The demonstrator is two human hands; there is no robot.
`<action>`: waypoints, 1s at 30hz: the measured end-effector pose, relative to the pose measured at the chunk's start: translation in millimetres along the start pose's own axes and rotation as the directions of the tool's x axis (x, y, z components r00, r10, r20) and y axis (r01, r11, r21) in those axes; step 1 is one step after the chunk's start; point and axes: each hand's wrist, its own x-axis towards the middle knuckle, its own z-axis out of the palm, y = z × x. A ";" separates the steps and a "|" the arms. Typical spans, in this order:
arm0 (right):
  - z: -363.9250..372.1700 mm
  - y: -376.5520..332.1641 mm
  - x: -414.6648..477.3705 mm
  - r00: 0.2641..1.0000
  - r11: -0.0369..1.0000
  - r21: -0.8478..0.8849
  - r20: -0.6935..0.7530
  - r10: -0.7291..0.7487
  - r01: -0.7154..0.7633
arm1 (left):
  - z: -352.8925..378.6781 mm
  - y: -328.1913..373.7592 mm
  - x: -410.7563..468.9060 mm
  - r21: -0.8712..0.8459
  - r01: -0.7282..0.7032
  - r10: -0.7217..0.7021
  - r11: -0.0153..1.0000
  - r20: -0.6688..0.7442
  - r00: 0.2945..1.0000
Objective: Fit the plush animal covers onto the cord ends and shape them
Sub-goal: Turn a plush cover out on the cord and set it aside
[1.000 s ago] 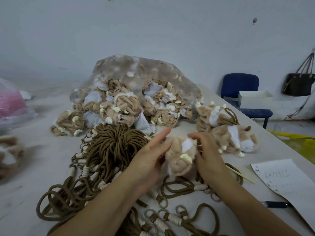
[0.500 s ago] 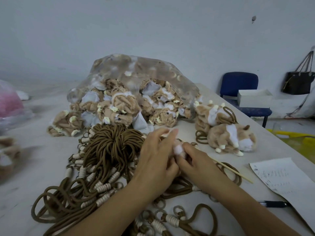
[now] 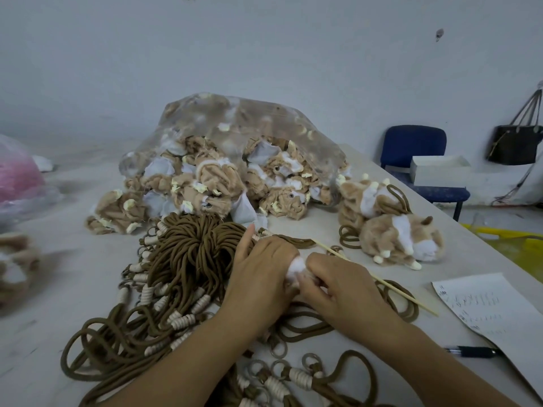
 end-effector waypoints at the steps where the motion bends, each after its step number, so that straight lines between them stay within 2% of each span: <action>1: -0.9 0.7 -0.7 0.999 0.999 0.023 -0.019 0.028 -0.027 | 0.3 -1.5 -0.5 0.003 0.018 -0.018 1.000 0.007 1.000; 3: -0.4 2.5 -2.8 0.994 0.988 0.118 -0.024 0.105 -0.102 | 1.8 -4.9 0.7 0.001 0.048 -0.048 0.999 0.034 0.998; 5: 0.1 4.9 -3.1 0.982 0.959 0.217 -0.007 0.189 -0.183 | 0.8 -6.7 2.6 -0.028 0.118 -0.113 0.993 0.134 0.984; 8: -4.5 7.1 0.1 0.947 0.910 0.324 -0.102 0.306 -0.259 | -1.8 -2.5 1.3 -0.160 0.292 -0.252 0.943 0.230 0.940; 9: -4.8 6.3 1.0 0.937 0.905 0.329 -0.128 0.324 -0.268 | -2.1 0.1 1.4 -0.160 0.308 -0.267 0.938 0.237 0.934; 11: -1.1 -0.2 1.4 0.944 0.919 0.269 -0.086 0.320 -0.287 | -2.7 6.2 2.4 -0.094 0.291 -0.261 0.952 0.248 0.933; 13: 9.9 -5.4 0.8 0.976 0.976 0.090 -0.073 0.206 -0.199 | -3.6 8.7 4.9 0.003 0.216 -0.211 0.976 0.219 0.953; 16: 16.4 -7.4 4.1 0.979 0.987 -0.102 -0.173 0.104 -0.123 | -4.5 11.8 4.5 0.130 0.119 -0.134 0.984 0.118 0.984; 18: 14.3 -6.4 7.1 0.969 0.985 -0.096 -0.217 0.122 -0.145 | -2.0 12.4 1.6 0.130 0.059 -0.061 0.990 0.012 0.998; 20: 12.7 -5.5 7.8 0.969 0.984 -0.057 -0.192 0.154 -0.167 | 1.5 13.7 -0.8 0.108 0.004 -0.003 0.994 -0.006 1.000; 24: 11.5 -4.5 5.7 0.975 0.961 0.190 -0.061 0.216 -0.201 | 6.0 11.1 -1.8 0.134 -0.039 0.035 0.990 0.031 0.999; 27: 10.1 -1.6 2.1 0.968 0.920 0.313 -0.009 0.250 -0.235 | 4.8 3.6 -0.8 0.138 0.037 -0.050 0.990 0.092 0.994; 30: 4.4 4.2 0.5 0.933 0.818 0.475 0.015 0.359 -0.323 | 2.6 -1.5 0.0 0.158 0.087 -0.102 0.984 0.091 0.991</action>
